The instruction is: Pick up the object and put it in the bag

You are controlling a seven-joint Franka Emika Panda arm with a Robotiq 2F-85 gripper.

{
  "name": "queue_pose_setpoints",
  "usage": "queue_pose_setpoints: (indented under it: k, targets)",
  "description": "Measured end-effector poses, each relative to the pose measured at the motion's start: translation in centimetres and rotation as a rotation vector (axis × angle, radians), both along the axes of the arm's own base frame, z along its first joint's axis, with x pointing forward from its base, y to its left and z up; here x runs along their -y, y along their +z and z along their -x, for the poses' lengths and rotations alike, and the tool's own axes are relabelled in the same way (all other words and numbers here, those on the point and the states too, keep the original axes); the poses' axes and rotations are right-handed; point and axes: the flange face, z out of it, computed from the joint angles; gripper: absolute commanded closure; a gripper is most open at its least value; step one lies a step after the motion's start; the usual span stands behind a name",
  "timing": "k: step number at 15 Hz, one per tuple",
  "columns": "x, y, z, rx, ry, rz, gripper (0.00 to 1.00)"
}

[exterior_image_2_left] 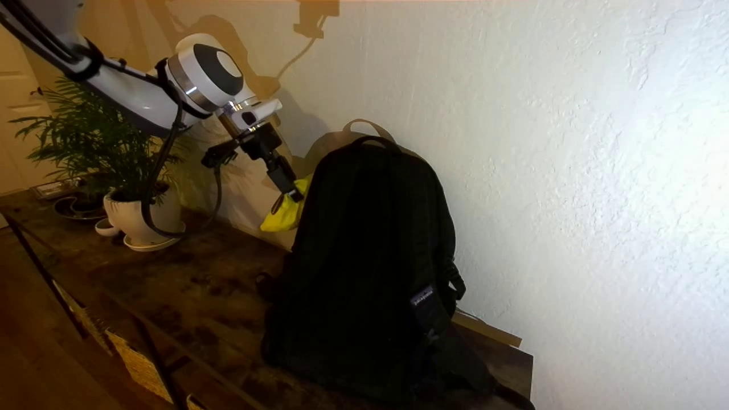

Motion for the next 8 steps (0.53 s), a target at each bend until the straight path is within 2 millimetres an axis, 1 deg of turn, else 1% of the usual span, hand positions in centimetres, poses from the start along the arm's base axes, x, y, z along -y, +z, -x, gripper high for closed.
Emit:
queue_pose_setpoints:
  k: [8]
  targets:
    - [1.3, 0.5, -0.3, 0.045, -0.041, 0.059, 0.88]
